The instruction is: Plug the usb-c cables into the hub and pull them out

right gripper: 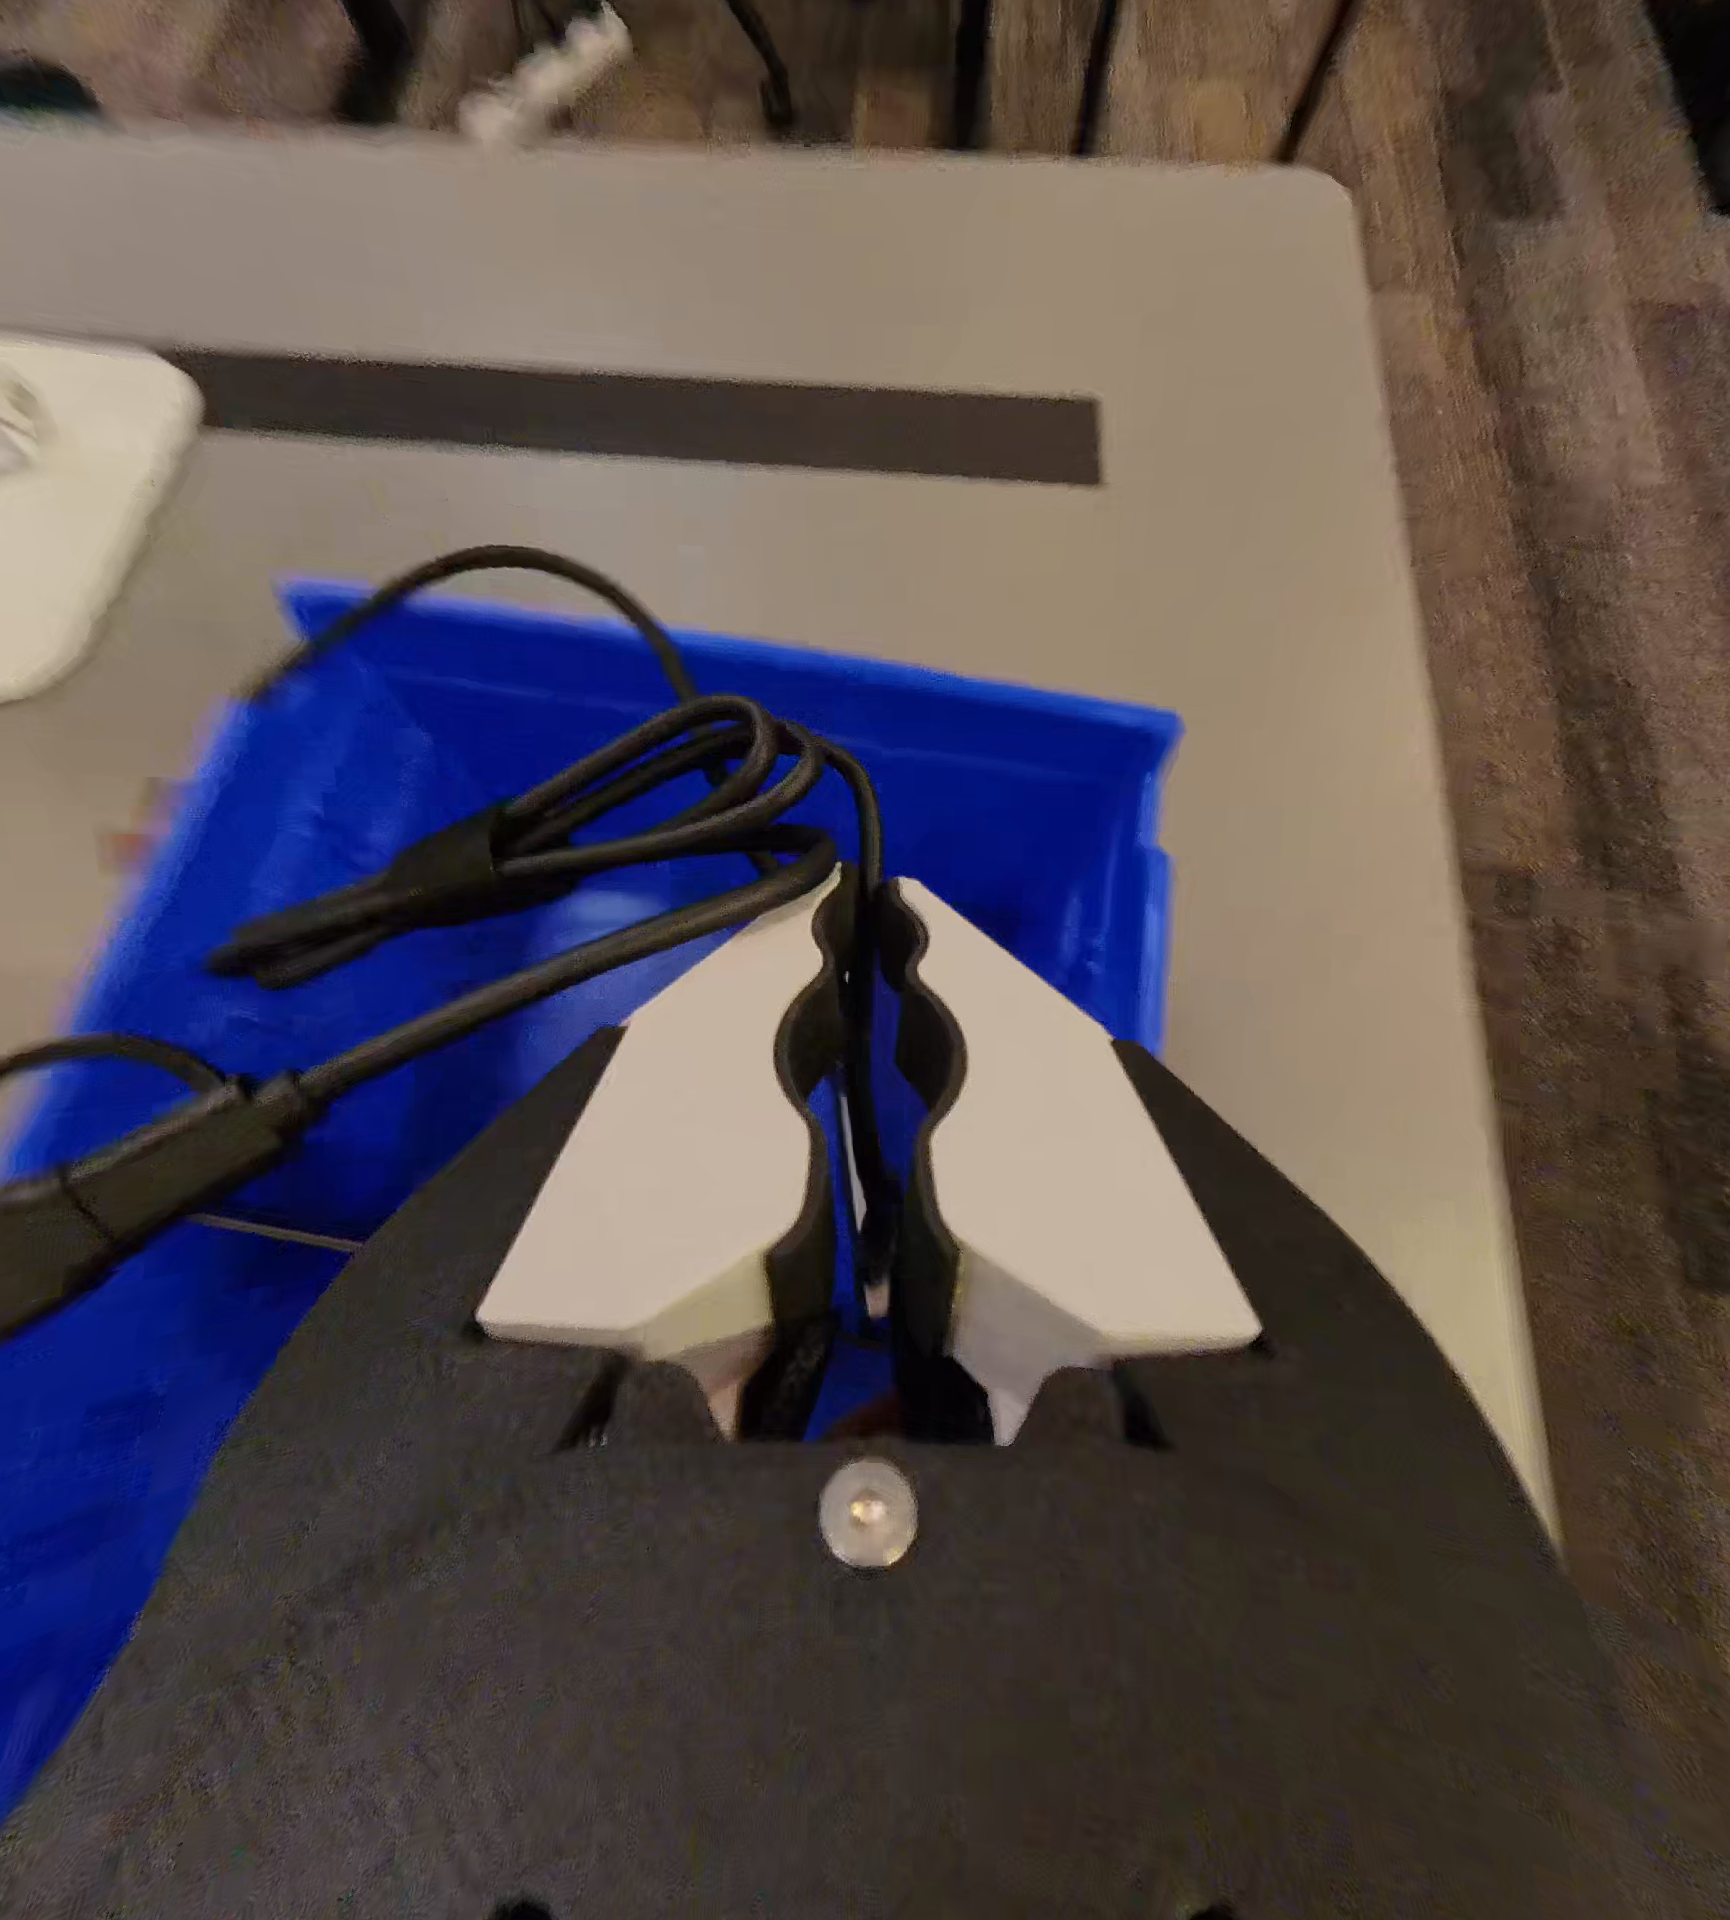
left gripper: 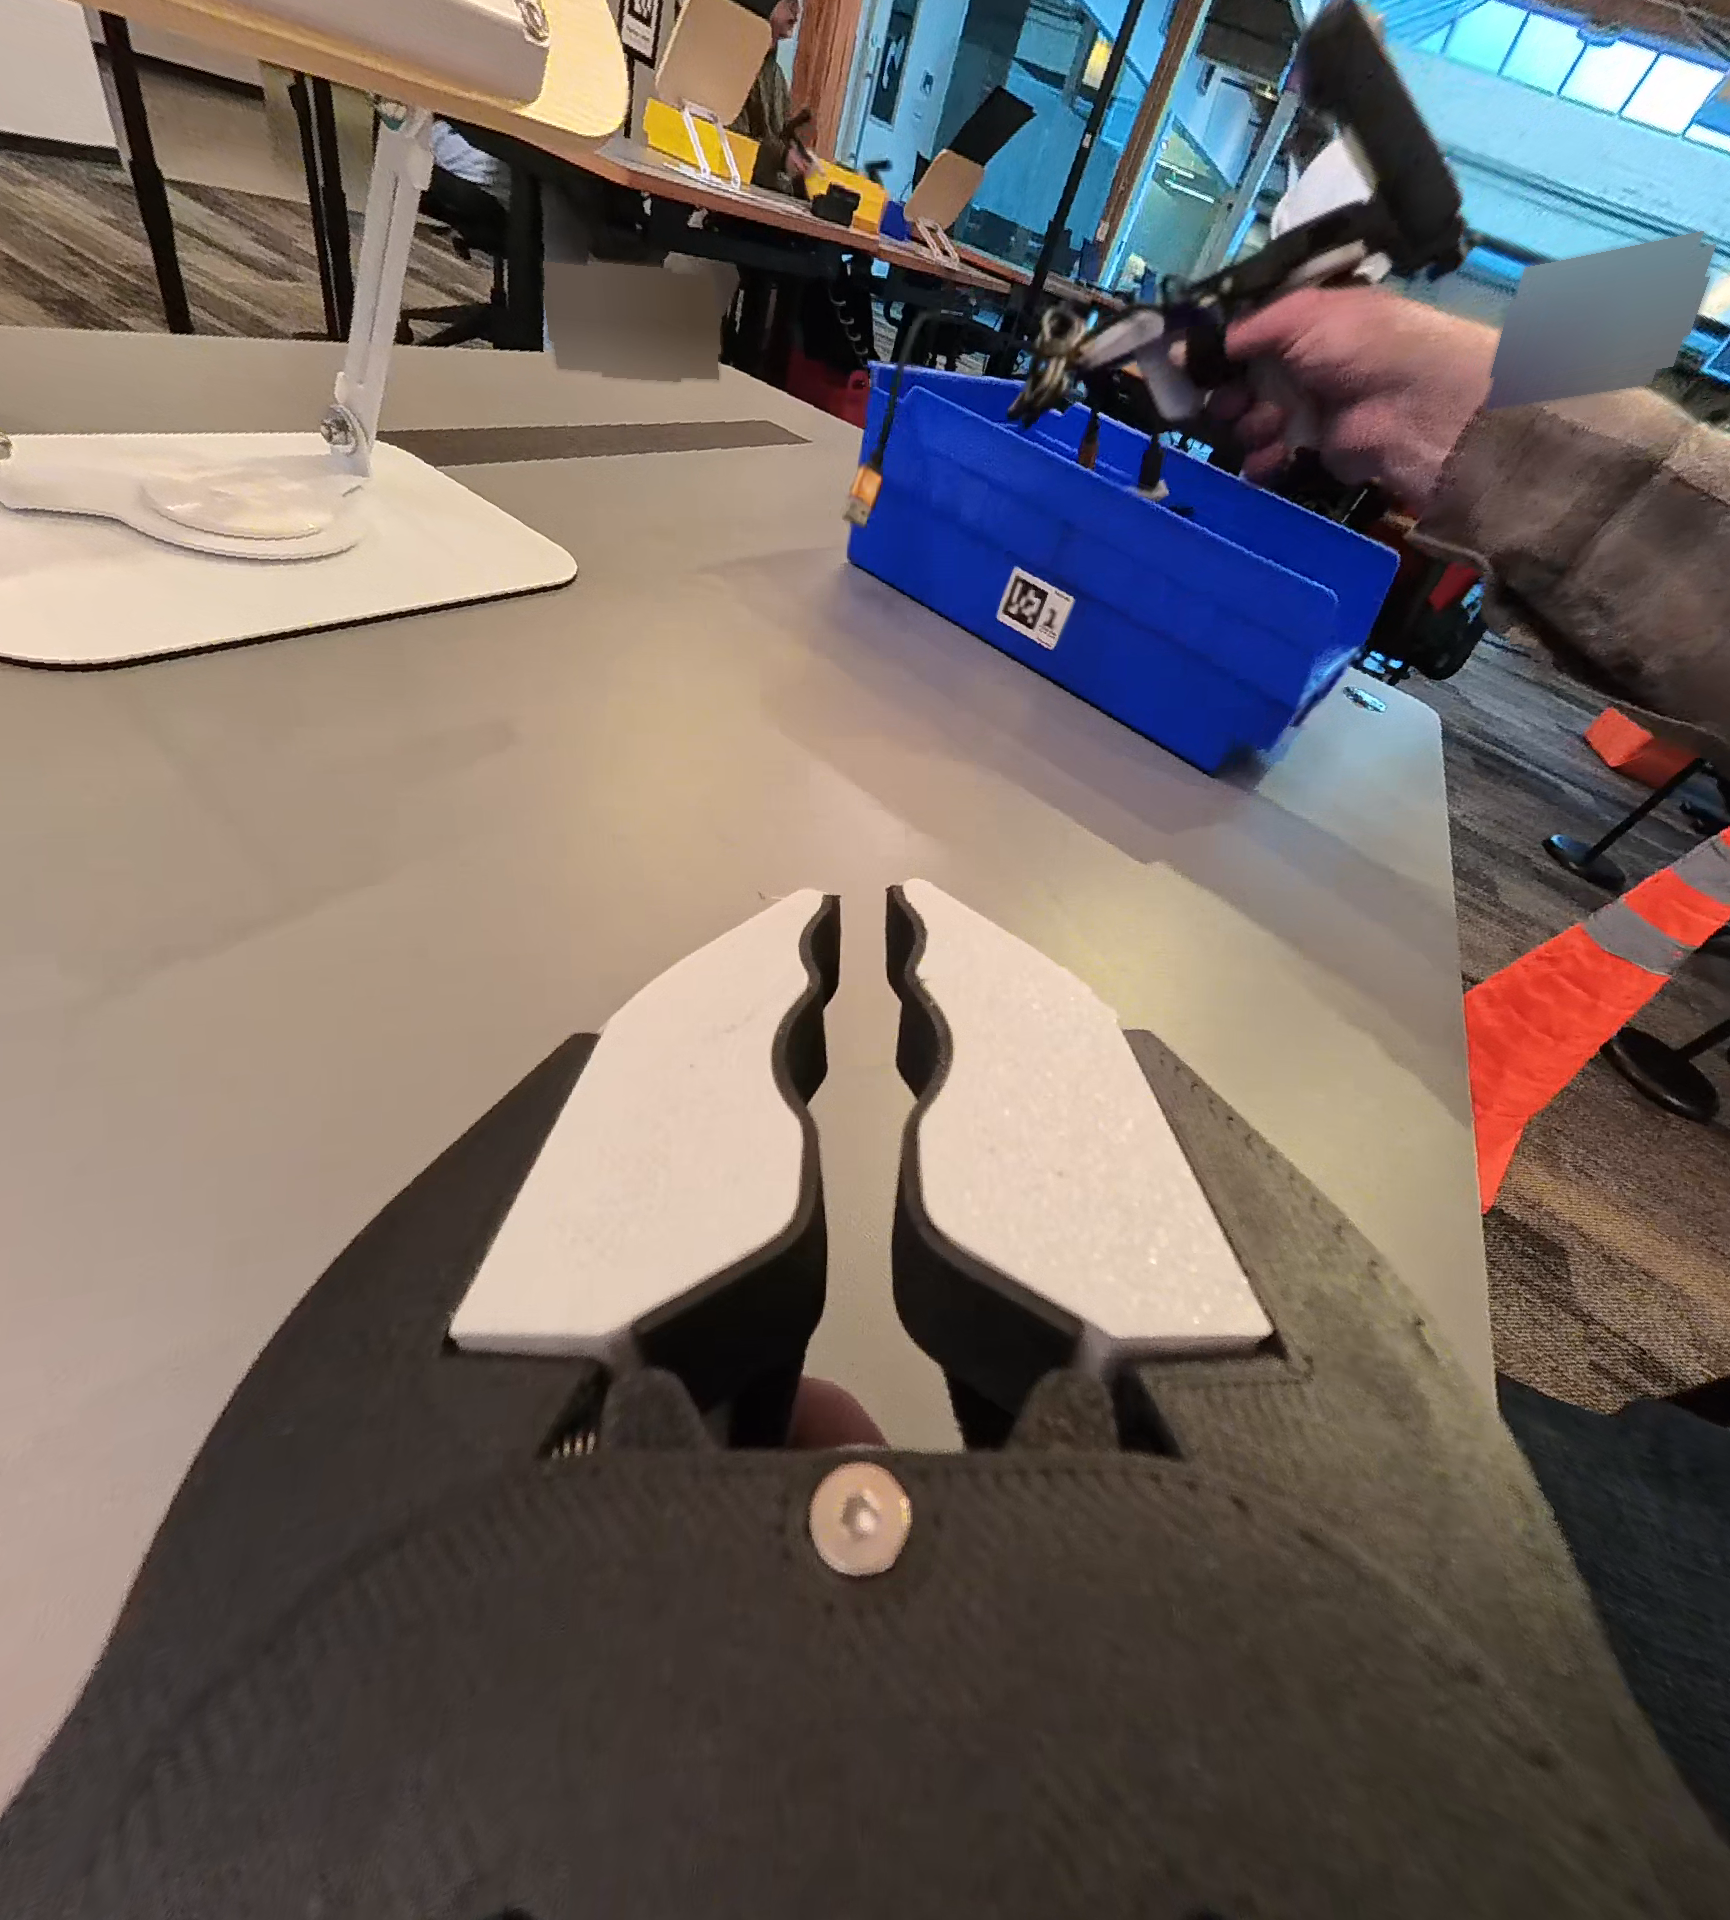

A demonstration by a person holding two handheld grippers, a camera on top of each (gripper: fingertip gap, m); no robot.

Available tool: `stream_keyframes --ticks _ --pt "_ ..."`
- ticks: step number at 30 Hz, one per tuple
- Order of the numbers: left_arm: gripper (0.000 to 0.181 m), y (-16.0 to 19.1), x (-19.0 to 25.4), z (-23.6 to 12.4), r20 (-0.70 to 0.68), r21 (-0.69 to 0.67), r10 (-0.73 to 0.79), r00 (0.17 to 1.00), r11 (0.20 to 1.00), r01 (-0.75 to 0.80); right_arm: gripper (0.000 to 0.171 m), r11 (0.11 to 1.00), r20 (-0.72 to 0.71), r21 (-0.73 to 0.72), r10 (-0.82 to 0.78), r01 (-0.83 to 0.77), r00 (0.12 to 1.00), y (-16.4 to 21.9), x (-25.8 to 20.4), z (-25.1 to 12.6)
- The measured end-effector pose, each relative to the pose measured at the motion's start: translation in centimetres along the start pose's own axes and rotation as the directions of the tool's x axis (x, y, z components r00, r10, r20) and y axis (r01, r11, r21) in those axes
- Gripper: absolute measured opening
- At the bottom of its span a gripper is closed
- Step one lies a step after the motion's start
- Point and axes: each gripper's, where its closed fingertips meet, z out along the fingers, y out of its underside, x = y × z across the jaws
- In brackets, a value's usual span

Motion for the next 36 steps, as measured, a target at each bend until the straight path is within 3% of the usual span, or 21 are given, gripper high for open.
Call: stream_keyframes --ticks 4,6,11,15,16,19,23,31,36 --pt "0.007 0.0 0.0 0.0 -0.006 0.003 -0.006 1.000 1.000 0.006 0.001 0.974 -0.065 -0.177 -0.155 0.141 0.986 3.4 0.7 2.3" --pt "0.007 0.0 0.0 0.0 -0.007 0.003 -0.010 1.000 1.000 0.010 0.000 0.917 -0.112 -0.283 -0.324 0.282 0.940 3.9 0.7 2.5" --pt "0.008 0.1 -0.1 0.0 -0.005 -0.004 -0.011 1.000 1.000 0.011 0.001 0.631 -0.022 -0.605 -0.623 0.485 0.782 6.3 0.1 3.6" --pt "0.008 0.2 0.2 0.0 -0.009 -0.013 -0.010 1.000 1.000 0.009 0.001 0.387 0.159 -0.726 -0.710 0.569 0.686 8.3 -0.7 4.3" --pt "0.008 0.2 0.2 0.0 -0.010 -0.013 -0.009 1.000 1.000 0.009 0.002 0.363 0.204 -0.728 -0.695 0.581 0.690 8.7 -1.3 4.2" --pt "0.008 0.3 0.4 -0.2 -0.018 -0.013 -0.011 1.000 1.000 0.011 0.006 0.444 0.260 -0.681 -0.597 0.583 0.759 8.9 -2.9 4.0" --pt "0.008 0.3 0.4 -0.2 -0.030 -0.014 -0.015 0.999 1.000 0.015 0.032 0.443 0.244 -0.637 -0.661 0.631 0.710 7.0 -3.1 1.6" --pt "0.011 0.4 0.9 0.2 -0.020 -0.029 0.026 0.999 0.999 -0.026 0.039 0.614 0.122 -0.437 -0.684 0.657 0.720 1.4 -5.5 -4.5" --pt "0.018 -0.6 2.7 0.4 -0.020 -0.047 0.116 0.993 0.992 -0.117 0.037 0.700 0.088 -0.218 -0.680 0.680 0.728 0.4 -10.6 -8.7"
